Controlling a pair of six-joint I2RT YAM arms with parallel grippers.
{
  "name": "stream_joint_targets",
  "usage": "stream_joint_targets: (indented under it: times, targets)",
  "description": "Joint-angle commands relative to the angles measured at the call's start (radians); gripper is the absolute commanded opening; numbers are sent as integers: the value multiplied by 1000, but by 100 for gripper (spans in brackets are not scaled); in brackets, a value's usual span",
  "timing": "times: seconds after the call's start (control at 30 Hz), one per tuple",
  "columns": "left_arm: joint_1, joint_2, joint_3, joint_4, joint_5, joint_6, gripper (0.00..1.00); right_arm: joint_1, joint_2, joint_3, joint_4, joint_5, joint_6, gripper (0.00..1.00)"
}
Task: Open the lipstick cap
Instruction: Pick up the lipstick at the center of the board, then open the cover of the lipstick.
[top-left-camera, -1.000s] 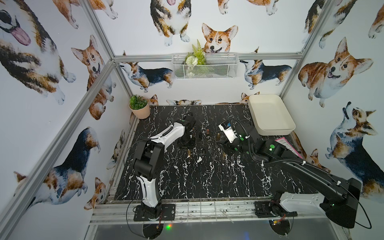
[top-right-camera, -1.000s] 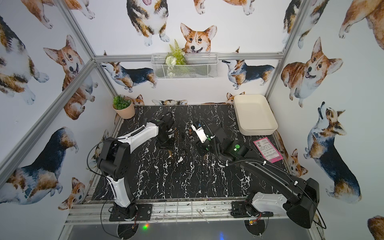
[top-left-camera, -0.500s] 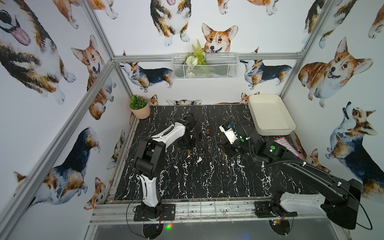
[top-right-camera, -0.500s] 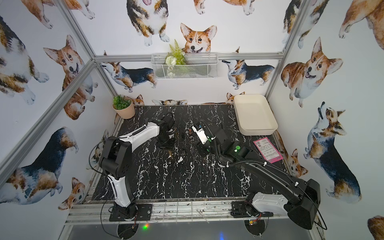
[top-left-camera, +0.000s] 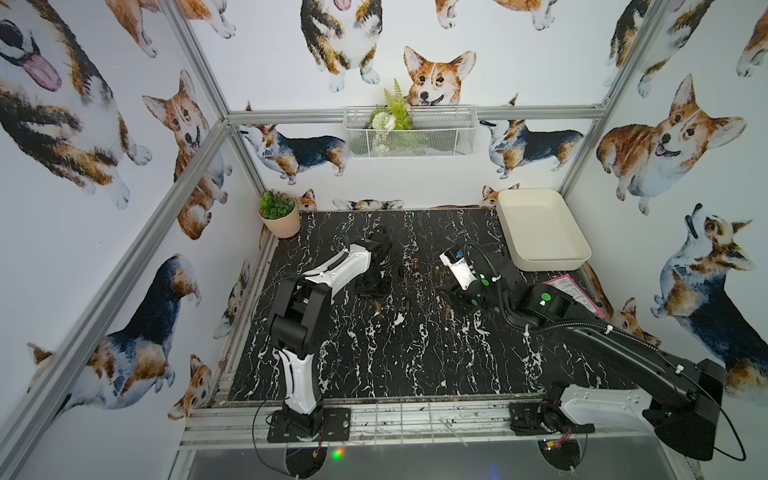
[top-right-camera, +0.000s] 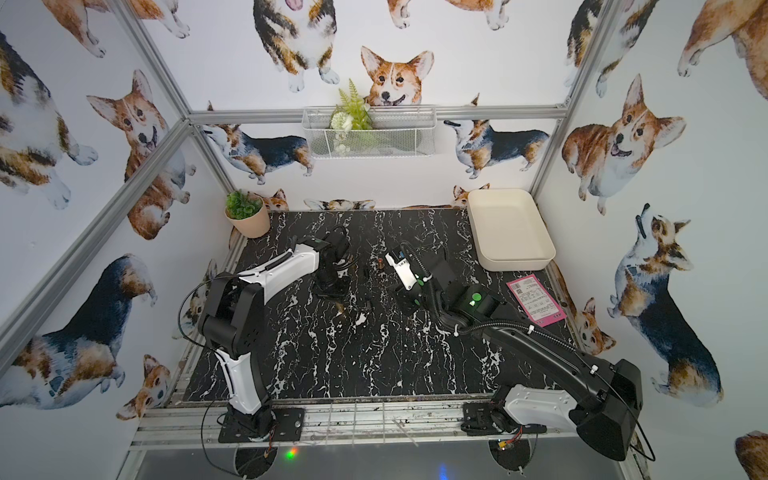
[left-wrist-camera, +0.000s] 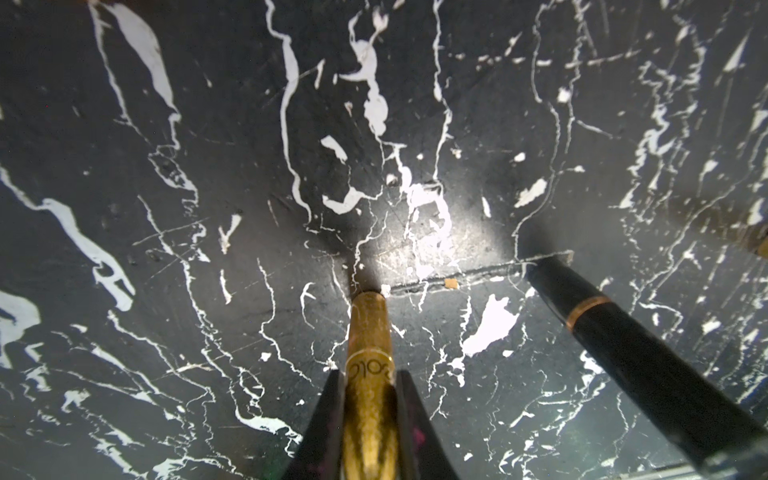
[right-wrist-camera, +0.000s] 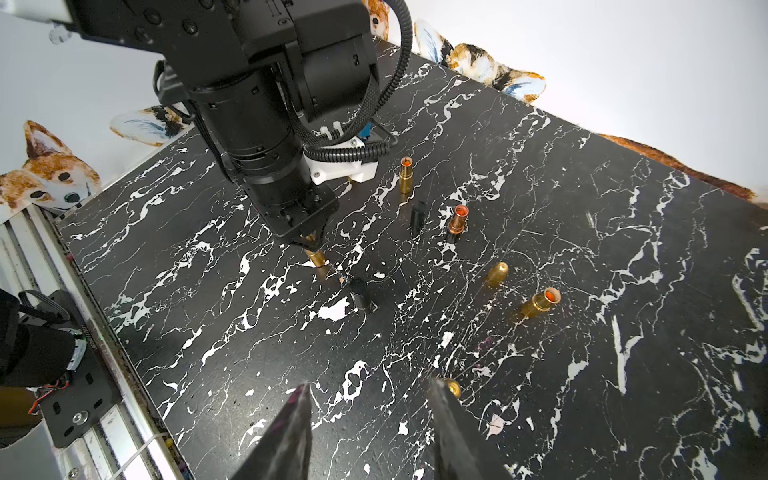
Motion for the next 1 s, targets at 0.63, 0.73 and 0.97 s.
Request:
stream_joint_targets:
  times: [0.63,0.73,0.97]
  targets:
    - [-139,-223,394,-271,332,-28,10,3,-74,-26,40,-150,-56,50]
    - [-157,-229,434,-279,371,-34,10,3,-78,-28,61,-198,-58,50]
    - [-202,-233,486,-311,381,-41,7,3,-49,-8,45,-261,-60,49]
